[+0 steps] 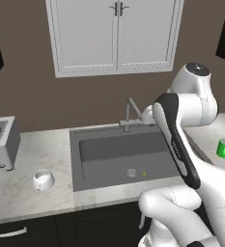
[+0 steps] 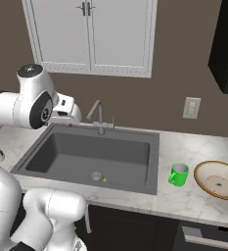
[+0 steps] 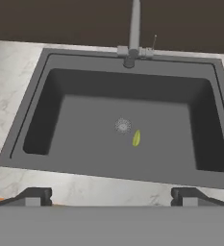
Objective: Clear the mugs and bowl far away from the sink.
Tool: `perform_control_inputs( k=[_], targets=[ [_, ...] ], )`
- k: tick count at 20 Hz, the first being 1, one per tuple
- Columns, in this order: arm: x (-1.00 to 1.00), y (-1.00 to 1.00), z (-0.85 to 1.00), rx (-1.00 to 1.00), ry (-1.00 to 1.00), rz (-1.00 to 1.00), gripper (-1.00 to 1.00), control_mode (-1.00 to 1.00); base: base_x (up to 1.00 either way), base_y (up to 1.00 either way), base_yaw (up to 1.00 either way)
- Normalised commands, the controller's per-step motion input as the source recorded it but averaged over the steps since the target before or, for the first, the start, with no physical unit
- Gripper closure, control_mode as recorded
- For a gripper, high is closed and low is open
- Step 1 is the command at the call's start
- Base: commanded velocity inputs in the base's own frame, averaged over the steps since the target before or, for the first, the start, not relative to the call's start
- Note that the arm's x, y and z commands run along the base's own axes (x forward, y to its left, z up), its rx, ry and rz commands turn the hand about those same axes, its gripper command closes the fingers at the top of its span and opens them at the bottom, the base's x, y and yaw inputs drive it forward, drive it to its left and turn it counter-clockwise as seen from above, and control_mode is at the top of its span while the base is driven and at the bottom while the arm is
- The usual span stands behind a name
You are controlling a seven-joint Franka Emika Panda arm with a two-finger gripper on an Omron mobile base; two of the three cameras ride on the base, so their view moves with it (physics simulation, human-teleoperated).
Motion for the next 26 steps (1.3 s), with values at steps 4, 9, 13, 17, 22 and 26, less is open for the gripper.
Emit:
perform_control_inputs(
  k=[4, 9, 13, 17, 22, 26],
  targets=[
    [-0.27, 0.15, 0.0, -0.03, -0.02, 0.0, -1.0, -1.0, 0.0, 0.0, 0.0],
    [-0.14, 0.15, 0.02, -0.03, -0.04, 0.0, -1.0, 1.0, -0.01, 0.06, 0.0],
    [0.0, 0.0, 0.0, 0.0, 0.0, 0.0, -1.0, 1.0, -0.03, 0.84, 0.0],
    [0.0, 0.0, 0.0, 0.0, 0.0, 0.0, -1.0, 1.0, 0.0, 0.92, 0.0],
    [0.0, 0.0, 0.0, 0.0, 0.0, 0.0, -1.0, 1.0, 0.0, 0.69, 0.0],
    [0.0, 0.0, 0.0, 0.0, 0.0, 0.0, -1.0, 1.0, -0.02, 0.16, 0.0]
  ],
)
